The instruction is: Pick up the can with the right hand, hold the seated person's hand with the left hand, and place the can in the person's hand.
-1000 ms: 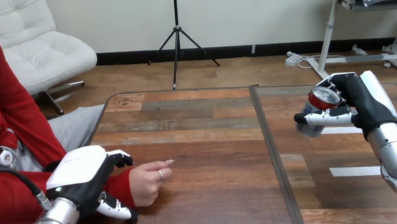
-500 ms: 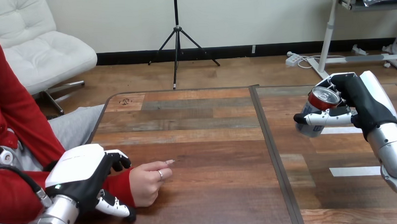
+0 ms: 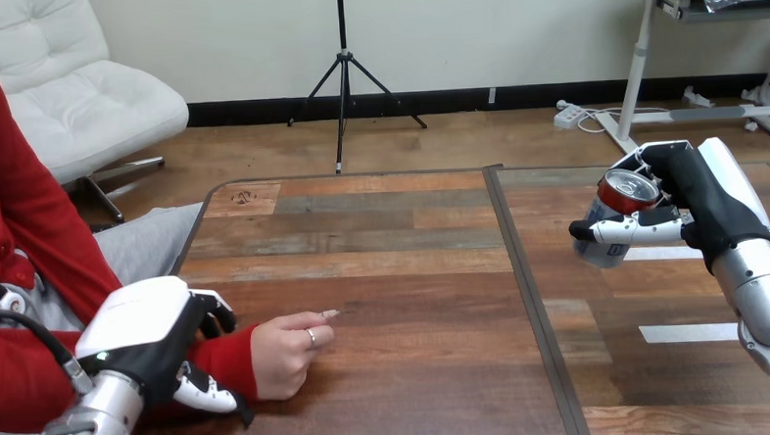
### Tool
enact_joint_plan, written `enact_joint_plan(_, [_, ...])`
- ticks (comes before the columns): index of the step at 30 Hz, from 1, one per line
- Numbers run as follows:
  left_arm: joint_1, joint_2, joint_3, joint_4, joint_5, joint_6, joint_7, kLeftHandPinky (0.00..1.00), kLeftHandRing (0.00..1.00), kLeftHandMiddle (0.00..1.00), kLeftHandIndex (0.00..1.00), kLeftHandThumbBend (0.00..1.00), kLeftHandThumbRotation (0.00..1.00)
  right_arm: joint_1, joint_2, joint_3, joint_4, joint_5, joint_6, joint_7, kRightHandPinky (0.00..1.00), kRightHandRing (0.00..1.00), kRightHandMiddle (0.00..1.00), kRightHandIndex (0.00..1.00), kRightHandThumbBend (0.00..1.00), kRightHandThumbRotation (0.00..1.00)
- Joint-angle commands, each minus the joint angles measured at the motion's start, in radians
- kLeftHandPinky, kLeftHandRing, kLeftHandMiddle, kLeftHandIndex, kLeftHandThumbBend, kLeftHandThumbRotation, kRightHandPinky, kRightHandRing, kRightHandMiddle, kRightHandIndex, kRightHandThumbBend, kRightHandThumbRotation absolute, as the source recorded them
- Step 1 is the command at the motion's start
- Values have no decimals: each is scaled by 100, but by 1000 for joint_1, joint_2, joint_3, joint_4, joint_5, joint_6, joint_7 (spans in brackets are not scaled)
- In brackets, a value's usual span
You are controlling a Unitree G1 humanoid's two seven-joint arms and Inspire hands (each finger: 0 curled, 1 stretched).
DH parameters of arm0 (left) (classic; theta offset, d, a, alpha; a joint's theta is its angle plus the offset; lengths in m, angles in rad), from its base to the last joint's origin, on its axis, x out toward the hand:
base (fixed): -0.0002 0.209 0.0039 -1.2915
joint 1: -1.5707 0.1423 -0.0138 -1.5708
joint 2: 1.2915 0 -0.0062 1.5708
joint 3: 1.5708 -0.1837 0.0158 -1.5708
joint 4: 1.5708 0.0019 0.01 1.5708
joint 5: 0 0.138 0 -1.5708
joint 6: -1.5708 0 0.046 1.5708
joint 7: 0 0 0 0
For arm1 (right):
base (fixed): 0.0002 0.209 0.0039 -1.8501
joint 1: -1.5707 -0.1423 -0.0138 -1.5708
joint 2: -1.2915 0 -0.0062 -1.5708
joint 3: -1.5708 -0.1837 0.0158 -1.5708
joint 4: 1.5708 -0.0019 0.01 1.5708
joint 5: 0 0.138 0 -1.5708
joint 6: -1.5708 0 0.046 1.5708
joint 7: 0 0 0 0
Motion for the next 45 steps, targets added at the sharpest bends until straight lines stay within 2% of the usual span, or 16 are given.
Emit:
enact_joint_plan(1, [-31,35,-29,37,26,15,-11,57,64,67,64,87,2,-39,-13,-19,-64,21,-36,-11,28,33,44,46,85,0])
enact_joint_plan(7, [-41,40,-39,41,24,34,-33,55,62,65,62,84,2,-38,-14,-21,-63,23,-46,-8,28,33,44,46,84,0])
enact_joint_plan(18, [-53,49,-50,48,19,36,-29,47,54,58,57,83,4,-37,-13,-26,-58,32,-58,-4,30,34,44,45,85,0])
enact_joint_plan(24, [-53,44,-49,44,17,36,-8,41,49,53,53,81,2,-36,-15,-23,-58,24,-61,-16,26,30,44,45,85,0])
enact_joint_plan(30, [-55,36,-46,50,6,29,7,39,46,49,49,80,0,-36,-14,-25,-57,27,-62,-13,26,30,44,45,85,0])
enact_joint_plan(39, [-64,10,-40,50,-19,70,-13,30,37,43,43,78,0,-36,-14,-25,-54,28,-69,-9,27,31,43,45,85,0])
enact_joint_plan(45, [-66,4,-43,54,-30,76,-4,26,32,40,40,78,0,-36,-15,-21,-55,24,-70,-10,29,33,43,45,85,0])
